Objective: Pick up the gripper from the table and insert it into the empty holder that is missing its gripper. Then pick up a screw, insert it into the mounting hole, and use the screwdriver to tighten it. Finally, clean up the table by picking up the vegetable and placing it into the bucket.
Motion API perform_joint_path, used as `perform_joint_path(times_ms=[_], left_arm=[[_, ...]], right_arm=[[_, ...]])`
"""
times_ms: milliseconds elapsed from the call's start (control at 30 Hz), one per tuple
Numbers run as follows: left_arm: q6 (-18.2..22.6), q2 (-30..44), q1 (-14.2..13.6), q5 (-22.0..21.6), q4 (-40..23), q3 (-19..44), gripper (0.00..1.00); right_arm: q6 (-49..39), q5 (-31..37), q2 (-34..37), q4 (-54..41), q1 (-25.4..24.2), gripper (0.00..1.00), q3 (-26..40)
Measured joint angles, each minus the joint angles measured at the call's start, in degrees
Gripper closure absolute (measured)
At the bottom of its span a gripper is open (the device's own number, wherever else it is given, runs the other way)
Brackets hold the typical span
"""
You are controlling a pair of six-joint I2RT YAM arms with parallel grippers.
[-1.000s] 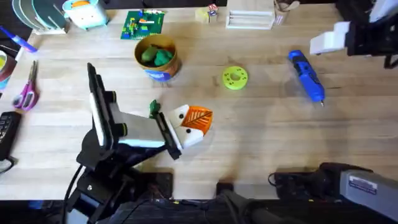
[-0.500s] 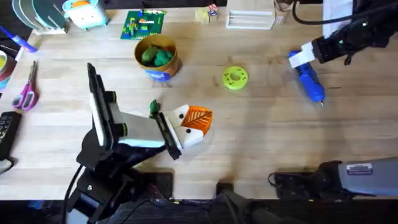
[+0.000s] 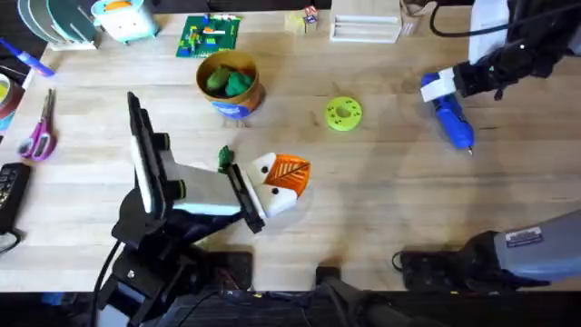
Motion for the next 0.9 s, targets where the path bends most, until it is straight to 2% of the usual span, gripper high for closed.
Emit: perform_joint_path(times_ms=[333, 800, 900], left_arm=[[0.00, 0.00, 0.00, 0.00, 0.00, 0.00, 0.992], [0.00, 0.00, 0.00, 0.00, 0.00, 0.00, 0.992], [0.00, 0.00, 0.00, 0.00, 0.00, 0.00, 0.992]], right_arm=[[2.84, -5.31, 4.00, 1.37, -0.77, 0.011, 0.00], [3.24, -4.50, 4.47, 0.78, -0.77, 0.070, 0.02], [3.23, -3.99, 4.47, 0.74, -0.77, 0.120, 0.02]])
